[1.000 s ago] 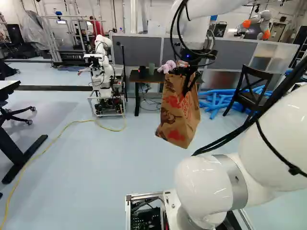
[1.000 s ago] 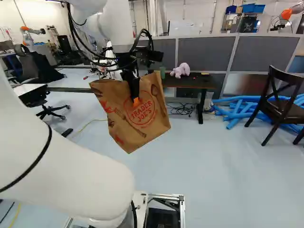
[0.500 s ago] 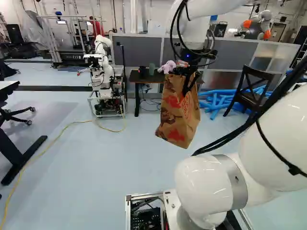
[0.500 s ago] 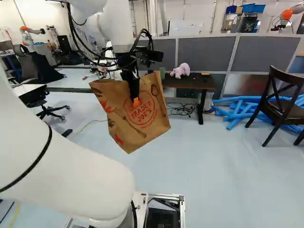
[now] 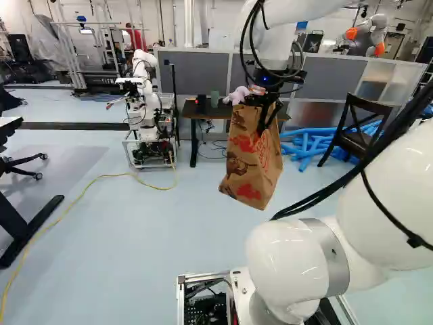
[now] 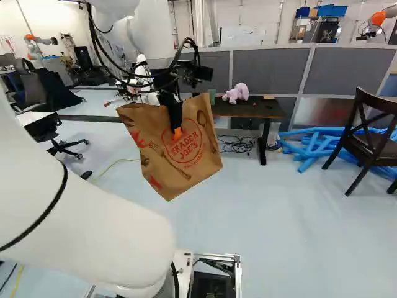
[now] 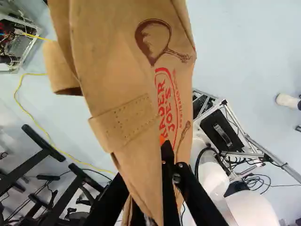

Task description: Pick up the bag on the ground and place it on the table

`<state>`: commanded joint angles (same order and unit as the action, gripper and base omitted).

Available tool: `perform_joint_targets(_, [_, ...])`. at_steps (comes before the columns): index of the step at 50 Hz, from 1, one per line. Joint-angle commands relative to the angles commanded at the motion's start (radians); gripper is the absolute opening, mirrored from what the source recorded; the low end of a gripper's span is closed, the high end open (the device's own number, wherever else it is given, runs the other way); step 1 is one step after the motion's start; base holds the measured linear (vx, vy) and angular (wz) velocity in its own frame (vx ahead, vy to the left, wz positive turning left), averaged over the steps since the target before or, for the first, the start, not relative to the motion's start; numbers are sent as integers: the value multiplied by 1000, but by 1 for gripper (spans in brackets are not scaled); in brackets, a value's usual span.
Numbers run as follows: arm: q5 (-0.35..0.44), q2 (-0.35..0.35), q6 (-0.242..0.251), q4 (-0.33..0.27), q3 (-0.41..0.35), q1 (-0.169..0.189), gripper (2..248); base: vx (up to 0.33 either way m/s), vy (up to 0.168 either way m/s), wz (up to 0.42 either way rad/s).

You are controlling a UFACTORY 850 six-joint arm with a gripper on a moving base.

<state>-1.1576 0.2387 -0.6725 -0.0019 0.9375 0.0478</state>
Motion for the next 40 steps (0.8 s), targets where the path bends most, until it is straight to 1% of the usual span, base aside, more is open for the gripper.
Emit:
perform_joint_targets(8, [0,0,0,0,0,0,23,136,1,-14])
perform_joint_targets(15, [0,0,0,0,0,0,23,119,-33,-121])
perform_joint_targets(30, [0,0,0,0,0,0,23,123,-65,-151])
perform_joint_targets(40, [0,0,0,0,0,0,23,149,-96,-169])
